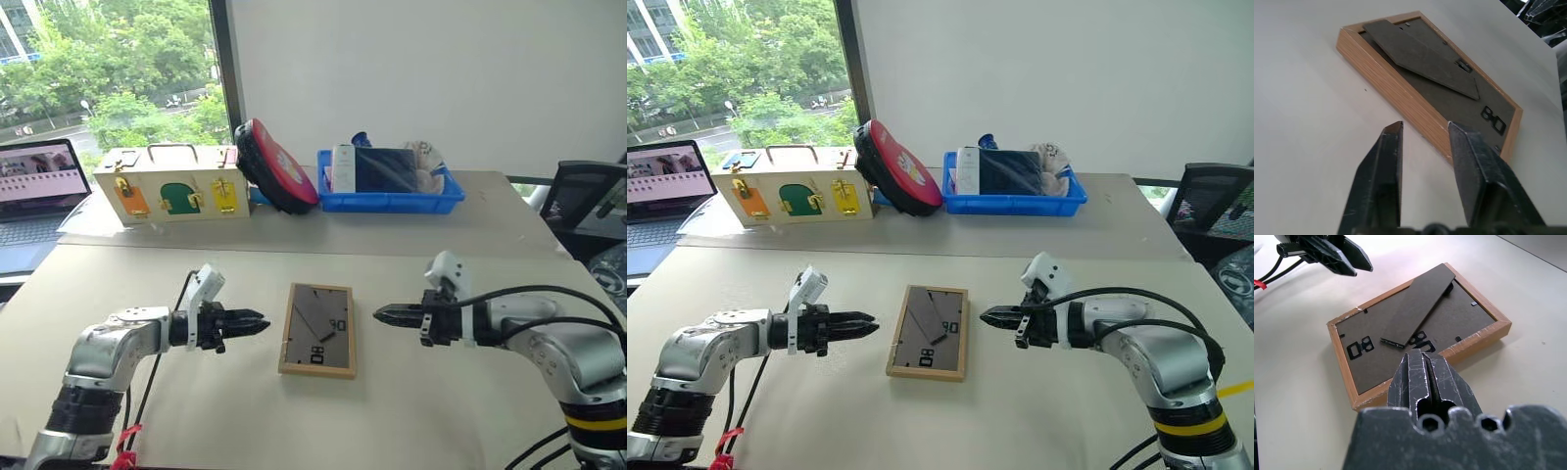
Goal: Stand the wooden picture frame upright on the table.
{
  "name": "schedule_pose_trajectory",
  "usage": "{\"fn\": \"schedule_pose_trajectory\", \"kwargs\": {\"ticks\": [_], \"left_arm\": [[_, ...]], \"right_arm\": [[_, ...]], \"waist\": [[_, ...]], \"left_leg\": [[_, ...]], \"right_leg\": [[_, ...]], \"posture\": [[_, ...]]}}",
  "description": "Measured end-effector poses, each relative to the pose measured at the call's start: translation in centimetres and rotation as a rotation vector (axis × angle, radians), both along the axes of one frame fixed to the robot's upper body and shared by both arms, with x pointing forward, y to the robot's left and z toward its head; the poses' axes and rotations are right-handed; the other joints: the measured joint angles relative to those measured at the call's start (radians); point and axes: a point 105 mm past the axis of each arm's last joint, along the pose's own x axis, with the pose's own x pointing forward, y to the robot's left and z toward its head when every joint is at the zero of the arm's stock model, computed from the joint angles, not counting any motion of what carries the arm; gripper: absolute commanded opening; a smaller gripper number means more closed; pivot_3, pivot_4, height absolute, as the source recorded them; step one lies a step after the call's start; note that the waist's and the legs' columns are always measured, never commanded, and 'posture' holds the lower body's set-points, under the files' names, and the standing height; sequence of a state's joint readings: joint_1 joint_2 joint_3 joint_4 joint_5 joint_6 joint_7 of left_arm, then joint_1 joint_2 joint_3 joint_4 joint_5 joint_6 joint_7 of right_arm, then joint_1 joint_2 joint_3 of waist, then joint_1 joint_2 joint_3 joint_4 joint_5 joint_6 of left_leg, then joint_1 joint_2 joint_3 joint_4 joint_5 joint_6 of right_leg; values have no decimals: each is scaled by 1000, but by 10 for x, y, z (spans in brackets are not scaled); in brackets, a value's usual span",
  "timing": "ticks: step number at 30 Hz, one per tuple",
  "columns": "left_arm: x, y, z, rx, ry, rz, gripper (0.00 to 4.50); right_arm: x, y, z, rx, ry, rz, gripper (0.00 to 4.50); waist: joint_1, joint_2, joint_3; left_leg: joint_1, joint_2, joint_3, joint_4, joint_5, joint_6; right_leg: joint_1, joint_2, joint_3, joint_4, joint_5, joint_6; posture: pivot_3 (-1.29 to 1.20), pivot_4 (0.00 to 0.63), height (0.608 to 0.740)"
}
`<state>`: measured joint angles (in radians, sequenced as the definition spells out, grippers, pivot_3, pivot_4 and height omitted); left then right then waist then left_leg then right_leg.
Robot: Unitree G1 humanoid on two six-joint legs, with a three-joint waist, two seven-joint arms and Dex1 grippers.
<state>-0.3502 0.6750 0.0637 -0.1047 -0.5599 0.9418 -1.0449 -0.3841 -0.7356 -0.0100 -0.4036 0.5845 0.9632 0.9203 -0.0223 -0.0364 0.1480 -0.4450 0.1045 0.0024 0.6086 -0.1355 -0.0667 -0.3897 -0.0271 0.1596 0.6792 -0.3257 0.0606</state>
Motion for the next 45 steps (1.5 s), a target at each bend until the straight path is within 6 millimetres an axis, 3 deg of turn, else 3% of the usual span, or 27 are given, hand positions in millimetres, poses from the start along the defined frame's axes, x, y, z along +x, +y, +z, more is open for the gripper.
{"fn": "schedule_pose_trajectory", "kwargs": {"ticks": [4,5,9,17,25,30,40,41,44,45], "left_arm": [[-5,-3,-3,-29,73,32,4315],[-7,-6,-2,-54,96,30,4456],[-14,-16,1,-143,192,23,4456],[-24,-24,-15,-102,339,19,4456],[-24,-22,-19,-53,339,16,4456],[-11,-50,-20,-143,358,23,4456],[-9,-57,-21,-153,360,19,4456],[-9,-57,-21,-152,360,20,3926],[-8,-55,-24,-140,368,33,3263],[-8,-54,-25,-136,371,36,2709]], "right_arm": [[-4,-9,-16,-45,40,-11,0],[-1,-13,-21,-81,10,-19,0],[7,-26,-41,-224,-90,-14,0],[15,-30,-57,-338,-198,48,0],[21,-10,-67,-370,-310,146,0],[30,13,-69,-396,-402,211,0],[39,19,-68,-407,-453,208,0],[39,19,-68,-409,-456,209,0],[39,20,-68,-411,-464,213,0],[39,20,-68,-411,-465,214,0]], "waist": [[8,-2,1],[7,-2,2],[4,-2,2],[-7,-3,2],[-17,-2,2],[5,-2,1],[8,-2,1],[8,-2,1],[7,-2,1],[7,-2,1]], "left_leg": [[-1,0,0,1,0,0],[-1,0,0,1,0,0],[0,0,-1,1,0,0],[0,0,-1,0,0,0],[3,0,-1,0,0,0],[3,-1,-2,5,1,-1],[3,-1,-2,2,1,-2],[3,-1,-2,2,1,-2],[3,-1,-2,2,1,-2],[3,-1,-2,2,1,-2]], "right_leg": [[0,-1,-1,-1,0,0],[0,-1,-1,-1,0,0],[0,0,-1,-1,-2,4],[0,-1,-2,-1,0,-1],[3,-1,-2,-1,0,-1],[3,-1,-3,-1,0,1],[5,-1,-3,-1,1,0],[5,-1,-3,-1,1,0],[5,-1,-3,-1,1,0],[5,-1,-3,-1,1,0]], "posture": [[0,150,710],[0,150,710],[0,150,710],[0,150,710],[0,150,710],[0,150,710],[0,150,710],[0,150,710],[0,150,710],[0,150,710]]}}
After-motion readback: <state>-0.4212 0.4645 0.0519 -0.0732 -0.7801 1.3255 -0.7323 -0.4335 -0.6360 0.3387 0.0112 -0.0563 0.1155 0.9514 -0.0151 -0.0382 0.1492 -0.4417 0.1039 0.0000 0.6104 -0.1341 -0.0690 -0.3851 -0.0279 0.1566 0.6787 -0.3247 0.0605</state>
